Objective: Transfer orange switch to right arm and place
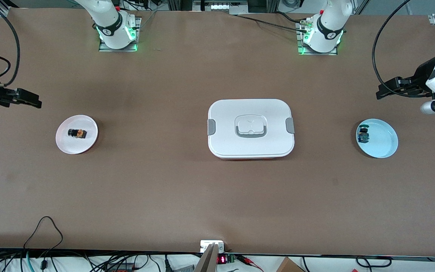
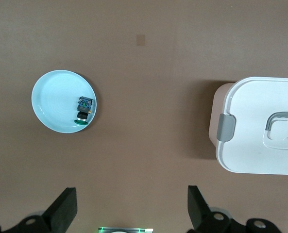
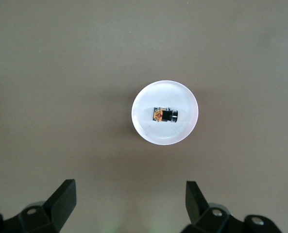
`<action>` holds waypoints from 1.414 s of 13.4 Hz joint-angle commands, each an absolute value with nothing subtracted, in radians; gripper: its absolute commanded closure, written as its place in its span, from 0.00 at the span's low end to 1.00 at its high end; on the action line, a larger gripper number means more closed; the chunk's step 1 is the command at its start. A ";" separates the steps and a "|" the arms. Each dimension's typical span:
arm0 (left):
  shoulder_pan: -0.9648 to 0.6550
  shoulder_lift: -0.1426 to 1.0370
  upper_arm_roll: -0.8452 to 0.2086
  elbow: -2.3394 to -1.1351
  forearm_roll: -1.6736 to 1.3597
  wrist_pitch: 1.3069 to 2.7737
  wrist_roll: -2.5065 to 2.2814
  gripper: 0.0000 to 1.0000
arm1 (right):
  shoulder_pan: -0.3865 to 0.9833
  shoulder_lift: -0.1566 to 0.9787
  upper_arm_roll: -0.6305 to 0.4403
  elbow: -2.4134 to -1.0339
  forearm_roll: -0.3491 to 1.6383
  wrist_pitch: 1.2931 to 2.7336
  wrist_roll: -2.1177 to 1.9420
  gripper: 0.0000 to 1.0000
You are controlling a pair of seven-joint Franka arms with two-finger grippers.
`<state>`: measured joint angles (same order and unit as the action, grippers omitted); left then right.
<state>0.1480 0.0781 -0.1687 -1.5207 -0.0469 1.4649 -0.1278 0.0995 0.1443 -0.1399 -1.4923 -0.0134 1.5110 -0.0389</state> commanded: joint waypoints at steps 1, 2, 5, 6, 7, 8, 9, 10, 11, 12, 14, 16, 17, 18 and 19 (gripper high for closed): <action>0.144 0.089 -0.170 -1.502 -0.038 1.473 -0.130 0.00 | 0.132 0.144 -0.126 -1.483 -0.058 1.477 -0.011 0.00; 0.146 0.089 -0.170 -1.502 -0.040 1.473 -0.129 0.00 | 0.132 0.131 -0.127 -1.502 -0.061 1.480 -0.008 0.00; 0.146 0.089 -0.169 -1.502 -0.034 1.471 -0.130 0.00 | 0.132 0.040 -0.127 -1.645 -0.061 1.592 -0.006 0.00; 0.149 0.089 -0.169 -1.502 -0.034 1.471 -0.130 0.00 | 0.130 0.008 -0.127 -1.701 -0.061 1.651 -0.008 0.00; 0.149 0.089 -0.169 -1.502 -0.034 1.471 -0.130 0.00 | 0.127 0.005 -0.130 -1.710 -0.061 1.664 -0.011 0.00; 0.149 0.089 -0.169 -1.502 -0.034 1.471 -0.130 0.00 | 0.129 0.008 -0.129 -1.704 -0.058 1.660 -0.006 0.00; 0.147 0.089 -0.170 -1.502 -0.034 1.471 -0.130 0.00 | 0.129 0.006 -0.129 -1.703 -0.058 1.648 -0.006 0.00; 0.147 0.089 -0.169 -1.502 -0.034 1.471 -0.130 0.00 | 0.129 0.008 -0.129 -1.698 -0.051 1.643 -0.006 0.00; 0.147 0.089 -0.170 -1.502 -0.037 1.471 -0.130 0.00 | 0.126 0.012 -0.130 -1.694 -0.045 1.641 -0.005 0.00; 0.149 0.089 -0.169 -1.502 -0.044 1.471 -0.130 0.00 | 0.127 0.015 -0.130 -1.683 -0.037 1.640 -0.011 0.00; 0.149 0.089 -0.169 -1.502 -0.041 1.471 -0.130 0.00 | 0.126 0.020 -0.130 -1.666 -0.035 1.640 -0.018 0.00; 0.149 0.087 -0.169 -1.502 -0.035 1.471 -0.132 0.00 | 0.126 0.017 -0.132 -1.652 -0.035 1.622 -0.018 0.00; 0.149 0.087 -0.169 -1.502 -0.034 1.471 -0.132 0.00 | 0.126 0.018 -0.132 -1.640 -0.035 1.614 -0.021 0.00; 0.149 0.087 -0.169 -1.502 -0.034 1.470 -0.132 0.00 | 0.126 0.018 -0.132 -1.638 -0.037 1.609 -0.026 0.00; 0.149 0.087 -0.166 -1.502 -0.032 1.468 -0.132 0.00 | 0.129 0.017 -0.130 -1.637 -0.040 1.608 -0.026 0.00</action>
